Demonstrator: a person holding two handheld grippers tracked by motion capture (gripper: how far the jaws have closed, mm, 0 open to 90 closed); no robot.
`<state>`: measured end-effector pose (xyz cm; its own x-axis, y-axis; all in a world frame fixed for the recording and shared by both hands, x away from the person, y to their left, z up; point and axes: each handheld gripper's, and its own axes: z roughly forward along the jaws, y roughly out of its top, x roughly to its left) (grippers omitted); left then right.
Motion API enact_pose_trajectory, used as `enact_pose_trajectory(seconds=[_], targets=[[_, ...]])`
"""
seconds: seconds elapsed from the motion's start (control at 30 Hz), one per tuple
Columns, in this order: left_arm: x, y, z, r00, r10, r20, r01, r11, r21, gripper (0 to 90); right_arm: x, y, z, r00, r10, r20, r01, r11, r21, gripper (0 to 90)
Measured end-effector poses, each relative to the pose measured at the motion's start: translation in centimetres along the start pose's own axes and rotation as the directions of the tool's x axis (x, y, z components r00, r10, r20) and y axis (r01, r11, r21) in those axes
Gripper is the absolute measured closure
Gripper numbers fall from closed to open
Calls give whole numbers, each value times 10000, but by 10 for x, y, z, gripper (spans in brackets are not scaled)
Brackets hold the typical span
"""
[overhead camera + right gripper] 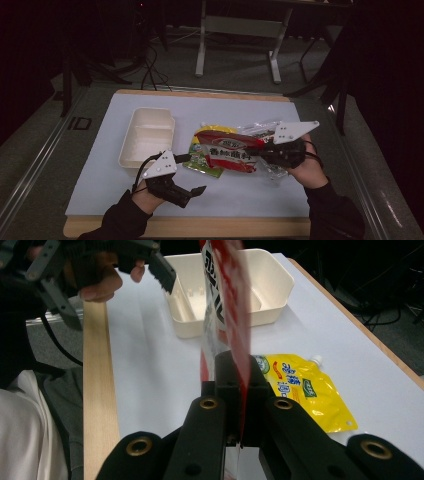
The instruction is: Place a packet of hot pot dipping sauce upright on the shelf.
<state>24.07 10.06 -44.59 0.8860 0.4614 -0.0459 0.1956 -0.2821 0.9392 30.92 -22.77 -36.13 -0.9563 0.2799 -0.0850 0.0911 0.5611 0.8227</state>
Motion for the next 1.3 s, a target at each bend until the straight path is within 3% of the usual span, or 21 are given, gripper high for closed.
enact_pose_trajectory(seconds=[0.63,1.0,1.3], targets=[[-20,-38,-2,9991,272,-314,-271,9996,50,20,-14,16,16,9999,-162,-20,162,9999,-11,900],[-24,-59,1,9991,105,-411,-100,9999,123,21,-29,33,36,9998,-157,-78,156,9999,-51,900],[-23,-66,4,9984,317,-475,-305,9992,248,21,-42,44,54,9999,-52,-160,49,9998,-187,900]])
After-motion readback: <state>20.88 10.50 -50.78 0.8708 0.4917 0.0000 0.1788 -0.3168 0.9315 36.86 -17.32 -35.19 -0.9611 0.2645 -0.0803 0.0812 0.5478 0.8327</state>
